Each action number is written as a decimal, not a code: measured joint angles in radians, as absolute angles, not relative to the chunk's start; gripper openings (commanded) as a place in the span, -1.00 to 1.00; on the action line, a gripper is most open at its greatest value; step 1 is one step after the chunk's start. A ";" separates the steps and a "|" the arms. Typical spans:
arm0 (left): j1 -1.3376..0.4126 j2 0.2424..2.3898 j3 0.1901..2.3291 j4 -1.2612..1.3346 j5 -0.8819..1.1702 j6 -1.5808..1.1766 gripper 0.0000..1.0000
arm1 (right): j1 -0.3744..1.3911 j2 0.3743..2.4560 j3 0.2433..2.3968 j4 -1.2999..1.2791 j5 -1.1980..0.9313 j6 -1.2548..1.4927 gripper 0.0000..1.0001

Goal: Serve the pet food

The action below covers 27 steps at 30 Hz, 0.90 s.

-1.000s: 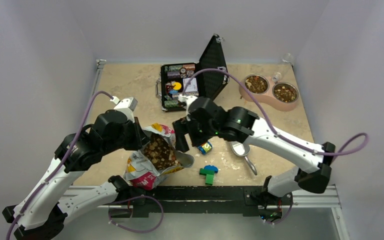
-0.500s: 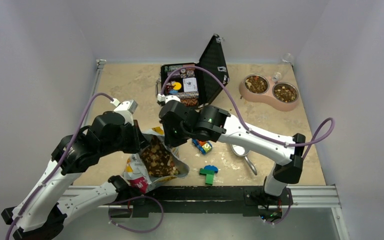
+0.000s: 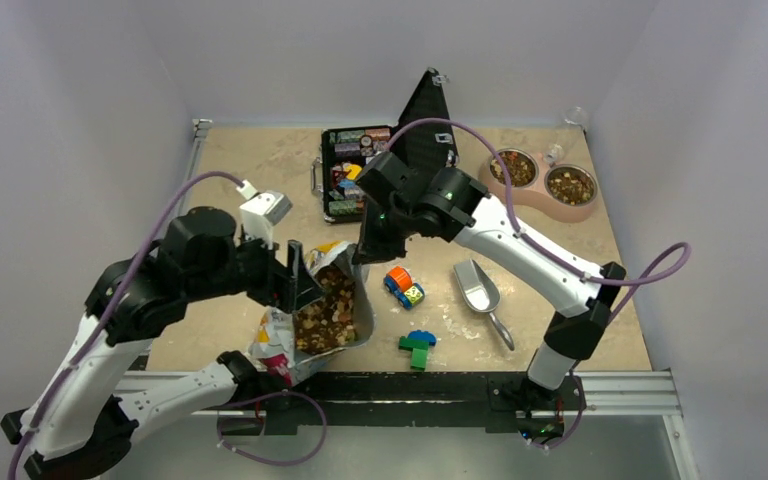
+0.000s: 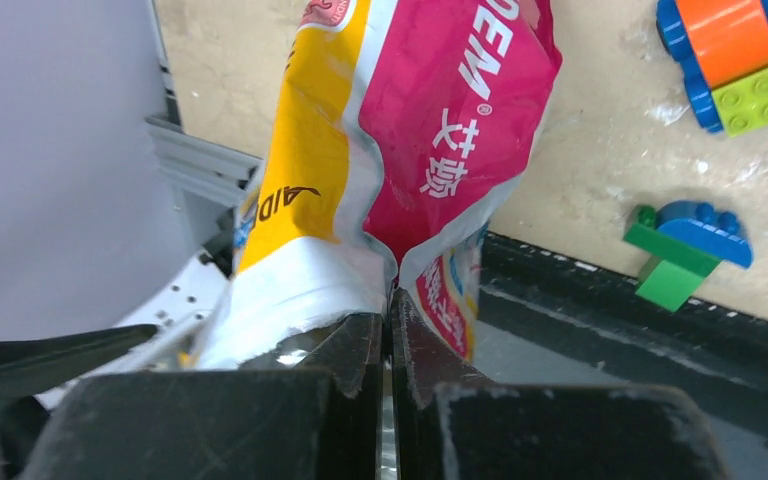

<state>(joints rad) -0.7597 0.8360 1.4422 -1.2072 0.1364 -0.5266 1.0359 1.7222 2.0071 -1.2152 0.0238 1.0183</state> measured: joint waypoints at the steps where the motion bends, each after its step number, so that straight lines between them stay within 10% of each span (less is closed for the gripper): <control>1: -0.760 0.860 1.442 -1.207 0.158 -0.505 0.83 | 1.011 1.704 1.980 -1.203 -0.003 1.050 -1.00; 10: -0.762 0.934 1.355 -1.077 0.294 -0.426 0.98 | 0.935 1.755 2.047 -1.213 -0.081 1.263 -1.00; 21: -0.762 0.763 1.265 -1.033 0.200 -0.465 0.11 | 0.924 1.805 2.130 -1.219 -0.092 1.333 -1.00; 27: -0.762 0.694 1.240 -1.058 0.239 -0.496 0.83 | 0.908 1.802 2.118 -1.210 -0.090 1.337 -1.00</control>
